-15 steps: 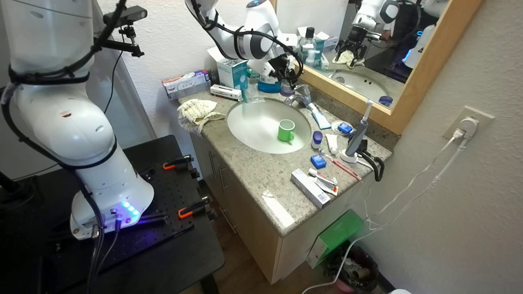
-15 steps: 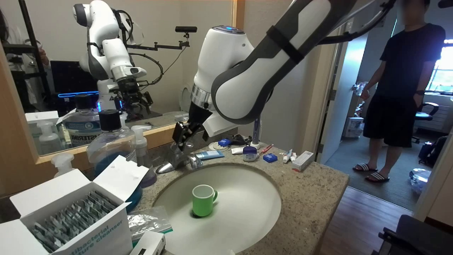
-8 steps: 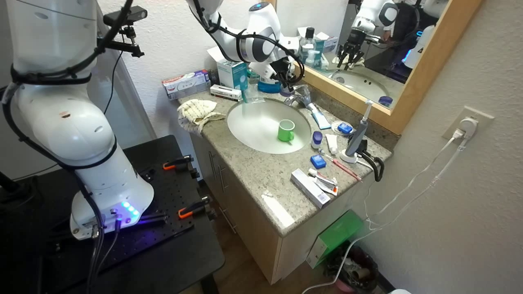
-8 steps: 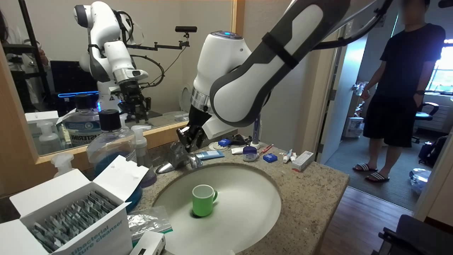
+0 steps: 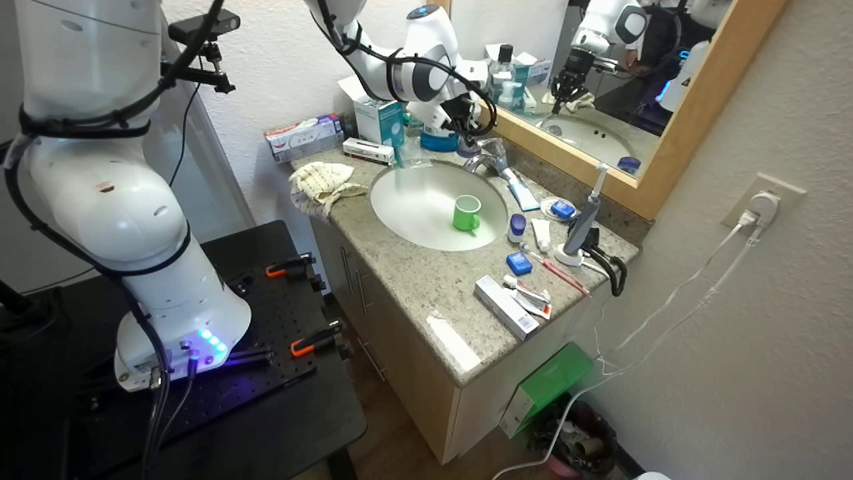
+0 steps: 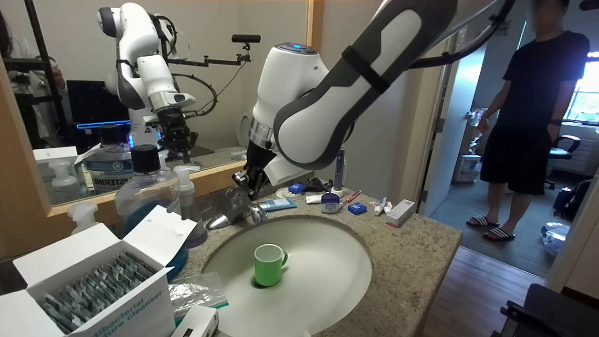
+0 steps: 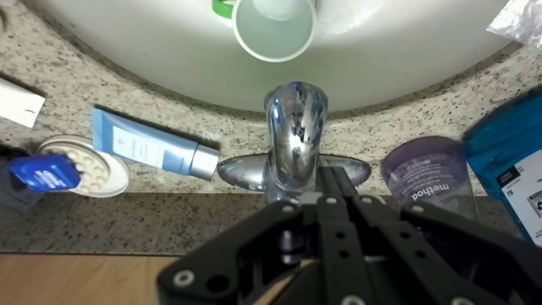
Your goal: Put the mug in the sink, put some water in it, and then close the tap
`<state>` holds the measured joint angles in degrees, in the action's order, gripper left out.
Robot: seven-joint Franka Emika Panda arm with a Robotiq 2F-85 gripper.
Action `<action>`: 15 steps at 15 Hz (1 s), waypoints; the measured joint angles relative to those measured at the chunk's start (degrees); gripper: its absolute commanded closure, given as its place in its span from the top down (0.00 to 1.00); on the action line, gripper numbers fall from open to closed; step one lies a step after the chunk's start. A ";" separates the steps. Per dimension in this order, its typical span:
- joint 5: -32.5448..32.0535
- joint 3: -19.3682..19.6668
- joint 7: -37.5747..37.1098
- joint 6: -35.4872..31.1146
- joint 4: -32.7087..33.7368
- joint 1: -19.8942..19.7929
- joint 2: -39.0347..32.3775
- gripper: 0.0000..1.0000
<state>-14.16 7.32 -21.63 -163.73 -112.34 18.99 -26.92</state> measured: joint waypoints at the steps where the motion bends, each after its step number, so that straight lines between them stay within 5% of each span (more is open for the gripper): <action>1: 0.11 -0.16 0.02 0.03 0.22 -0.16 -0.17 0.00; 15: 2.49 -1.38 1.24 0.97 2.40 -2.06 -2.29 0.00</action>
<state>-11.67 5.94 -20.39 -162.76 -109.93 16.93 -29.21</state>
